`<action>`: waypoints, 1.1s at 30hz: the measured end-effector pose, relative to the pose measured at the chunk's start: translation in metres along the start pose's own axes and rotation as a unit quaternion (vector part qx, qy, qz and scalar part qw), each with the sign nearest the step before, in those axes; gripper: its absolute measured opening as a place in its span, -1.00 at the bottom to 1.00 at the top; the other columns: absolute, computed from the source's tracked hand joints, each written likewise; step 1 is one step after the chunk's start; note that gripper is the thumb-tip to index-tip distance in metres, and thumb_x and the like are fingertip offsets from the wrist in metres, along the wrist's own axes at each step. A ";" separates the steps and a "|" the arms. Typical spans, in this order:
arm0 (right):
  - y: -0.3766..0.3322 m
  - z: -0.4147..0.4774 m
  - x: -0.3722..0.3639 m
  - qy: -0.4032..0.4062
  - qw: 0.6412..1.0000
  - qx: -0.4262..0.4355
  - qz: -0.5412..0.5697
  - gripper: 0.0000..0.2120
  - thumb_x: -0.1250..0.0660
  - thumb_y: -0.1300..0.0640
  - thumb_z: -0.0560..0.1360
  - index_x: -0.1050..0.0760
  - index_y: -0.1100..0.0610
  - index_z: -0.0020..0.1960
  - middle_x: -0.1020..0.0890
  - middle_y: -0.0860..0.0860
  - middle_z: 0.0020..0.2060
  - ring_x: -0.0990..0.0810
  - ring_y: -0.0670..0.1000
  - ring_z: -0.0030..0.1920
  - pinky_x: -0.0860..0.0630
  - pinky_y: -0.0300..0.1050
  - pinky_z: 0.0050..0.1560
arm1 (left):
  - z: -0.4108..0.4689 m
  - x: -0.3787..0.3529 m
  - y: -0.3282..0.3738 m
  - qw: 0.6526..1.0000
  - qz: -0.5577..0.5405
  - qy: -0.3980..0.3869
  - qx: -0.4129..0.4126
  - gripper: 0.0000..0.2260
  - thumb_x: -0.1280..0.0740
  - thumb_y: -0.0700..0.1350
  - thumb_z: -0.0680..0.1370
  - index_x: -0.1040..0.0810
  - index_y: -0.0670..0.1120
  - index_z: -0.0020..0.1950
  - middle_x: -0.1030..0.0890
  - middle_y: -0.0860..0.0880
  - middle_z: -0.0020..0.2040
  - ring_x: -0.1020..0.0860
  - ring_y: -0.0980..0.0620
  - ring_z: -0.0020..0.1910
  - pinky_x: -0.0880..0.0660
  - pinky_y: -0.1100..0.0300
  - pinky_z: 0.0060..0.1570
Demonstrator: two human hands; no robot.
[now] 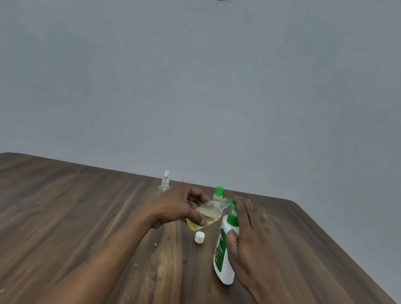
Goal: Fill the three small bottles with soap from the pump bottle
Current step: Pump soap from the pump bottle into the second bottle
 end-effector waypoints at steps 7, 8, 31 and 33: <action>0.000 0.000 0.000 0.002 1.000 -0.003 0.023 -0.43 -0.14 0.13 0.56 -0.05 0.02 0.53 -0.15 -0.11 0.50 -0.07 -0.15 0.50 0.04 -0.05 0.51 | 0.000 0.000 0.000 1.000 0.006 0.001 -0.002 -0.67 -0.55 -0.36 0.38 -0.66 -0.15 0.10 -0.66 0.00 -0.14 -0.61 0.11 -0.21 -0.57 0.20 -0.13; -0.001 0.000 0.001 0.005 1.000 0.000 0.023 -0.45 -0.15 0.14 0.56 -0.08 0.03 0.52 -0.18 -0.10 0.49 -0.09 -0.14 0.49 0.01 -0.04 0.50 | 0.000 0.000 -0.001 1.000 0.007 0.000 0.001 -0.66 -0.54 -0.36 0.38 -0.66 -0.16 0.12 -0.65 -0.03 -0.11 -0.60 0.09 -0.19 -0.58 0.19 -0.12; -0.002 0.001 0.002 0.007 1.000 0.001 0.013 -0.49 -0.11 0.13 0.57 -0.12 0.00 0.50 -0.19 -0.17 0.46 -0.07 -0.19 0.49 0.00 -0.05 0.50 | 0.000 0.000 -0.004 1.000 -0.008 -0.005 0.005 -0.67 -0.53 -0.39 0.38 -0.66 -0.19 0.12 -0.66 0.00 -0.16 -0.62 0.19 -0.25 -0.54 0.31 -0.24; -0.002 0.001 0.002 0.006 1.000 0.000 0.017 -0.47 -0.12 0.13 0.57 -0.09 0.00 0.51 -0.18 -0.17 0.46 -0.07 -0.20 0.48 0.02 -0.06 0.51 | 0.000 0.001 -0.005 1.000 -0.007 -0.004 0.005 -0.66 -0.53 -0.38 0.38 -0.66 -0.18 0.13 -0.67 -0.02 -0.13 -0.63 0.18 -0.23 -0.54 0.30 -0.22</action>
Point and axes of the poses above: each hand's wrist, its own z-axis towards the middle knuckle, its own x-axis out of the back of the hand, y = z × x, the point moved 8 cm from there along z, towards the middle knuckle
